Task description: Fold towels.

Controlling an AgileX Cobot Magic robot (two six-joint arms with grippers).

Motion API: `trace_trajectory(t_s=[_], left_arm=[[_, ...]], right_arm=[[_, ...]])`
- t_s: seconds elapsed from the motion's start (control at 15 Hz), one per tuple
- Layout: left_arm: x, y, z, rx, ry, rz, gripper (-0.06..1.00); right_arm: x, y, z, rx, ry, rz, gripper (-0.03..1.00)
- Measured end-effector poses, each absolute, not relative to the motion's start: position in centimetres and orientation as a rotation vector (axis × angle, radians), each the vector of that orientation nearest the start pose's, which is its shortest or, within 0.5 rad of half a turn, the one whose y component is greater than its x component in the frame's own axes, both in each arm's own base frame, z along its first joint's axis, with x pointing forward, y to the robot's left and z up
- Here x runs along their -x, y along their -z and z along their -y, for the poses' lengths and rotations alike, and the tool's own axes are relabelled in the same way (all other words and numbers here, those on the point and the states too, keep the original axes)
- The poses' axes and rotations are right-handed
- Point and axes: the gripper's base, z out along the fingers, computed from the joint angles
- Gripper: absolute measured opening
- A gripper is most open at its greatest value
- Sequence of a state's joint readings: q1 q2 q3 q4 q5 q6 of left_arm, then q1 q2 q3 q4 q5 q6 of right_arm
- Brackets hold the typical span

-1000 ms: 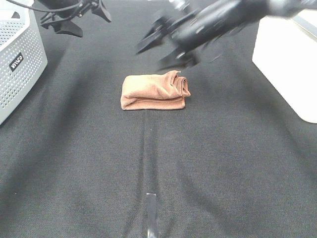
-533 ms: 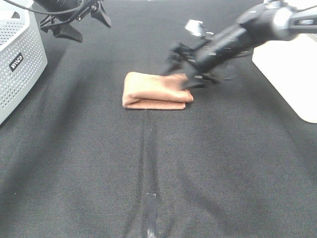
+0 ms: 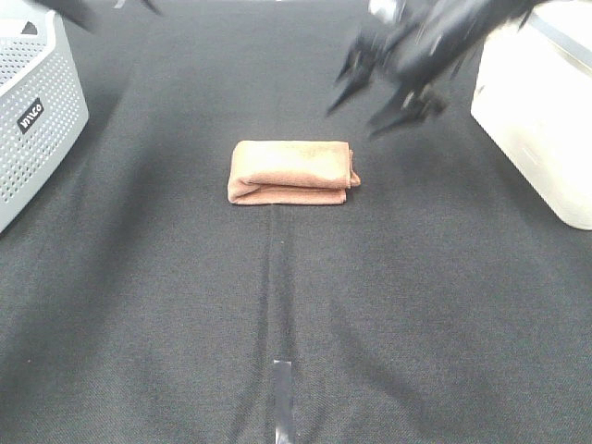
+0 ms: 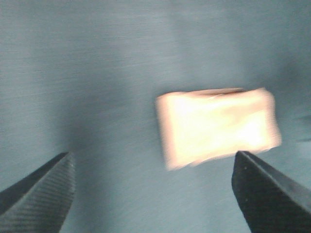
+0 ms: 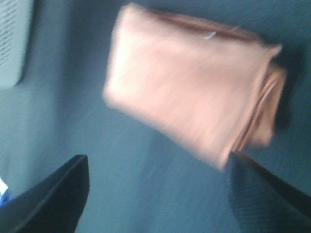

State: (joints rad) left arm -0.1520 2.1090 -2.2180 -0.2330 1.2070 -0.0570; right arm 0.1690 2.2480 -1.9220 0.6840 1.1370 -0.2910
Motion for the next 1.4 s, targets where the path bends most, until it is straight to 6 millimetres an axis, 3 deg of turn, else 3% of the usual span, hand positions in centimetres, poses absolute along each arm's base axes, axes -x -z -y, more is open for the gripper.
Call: trace_trajectory(t_s=[0.13, 0.27, 0.4, 0.6, 0.67, 0.73, 0.8, 0.87, 0.93, 1.27, 1.4], left_arm=[[-43.3, -37.7, 8.5, -0.134, 0.219, -2.521, 0.82], [-40.5, -39.3, 8.6, -0.152, 0.133, -2.515, 0.82], [-36.7, -39.6, 8.3, -0.168, 0.068, -2.550, 0.82], [-29.9, -39.4, 7.0, -0.159, 0.052, -2.602, 0.82], [-29.9, -39.4, 7.0, -0.159, 0.052, -2.602, 0.82], [-25.6, -39.8, 5.9, -0.153, 0.056, -2.587, 0.82], [-22.9, -39.6, 5.2, -0.153, 0.056, -2.583, 0.82], [-17.6, -39.4, 3.9, -0.148, 0.068, -2.533, 0.82], [-17.6, -39.4, 3.9, -0.148, 0.068, -2.533, 0.82], [-3.6, -37.9, 0.4, -0.119, 0.140, -2.224, 0.82], [0.3, -36.5, -0.6, -0.132, 0.149, -2.095, 0.82]], right_arm=[[-44.5, -24.3, -13.3, 0.387, -0.794, -2.787, 0.73], [-43.2, -26.8, -13.6, 0.424, -0.597, -2.788, 0.73], [-41.0, -29.1, -13.7, 0.457, -0.459, -2.778, 0.73], [-35.9, -33.0, -12.3, 0.464, -0.415, -2.740, 0.73], [-35.9, -33.0, -12.3, 0.464, -0.415, -2.740, 0.73], [-33.9, -33.6, -11.6, 0.468, -0.394, -2.740, 0.73], [-31.5, -34.3, -10.9, 0.472, -0.376, -2.734, 0.73], [-25.1, -35.7, -9.0, 0.474, -0.360, -2.700, 0.73], [-25.1, -35.7, -9.0, 0.474, -0.360, -2.700, 0.73], [-12.7, -34.0, -5.5, 0.470, -0.359, -2.603, 0.73], [-8.3, -32.8, -4.2, 0.468, -0.351, -2.516, 0.73]])
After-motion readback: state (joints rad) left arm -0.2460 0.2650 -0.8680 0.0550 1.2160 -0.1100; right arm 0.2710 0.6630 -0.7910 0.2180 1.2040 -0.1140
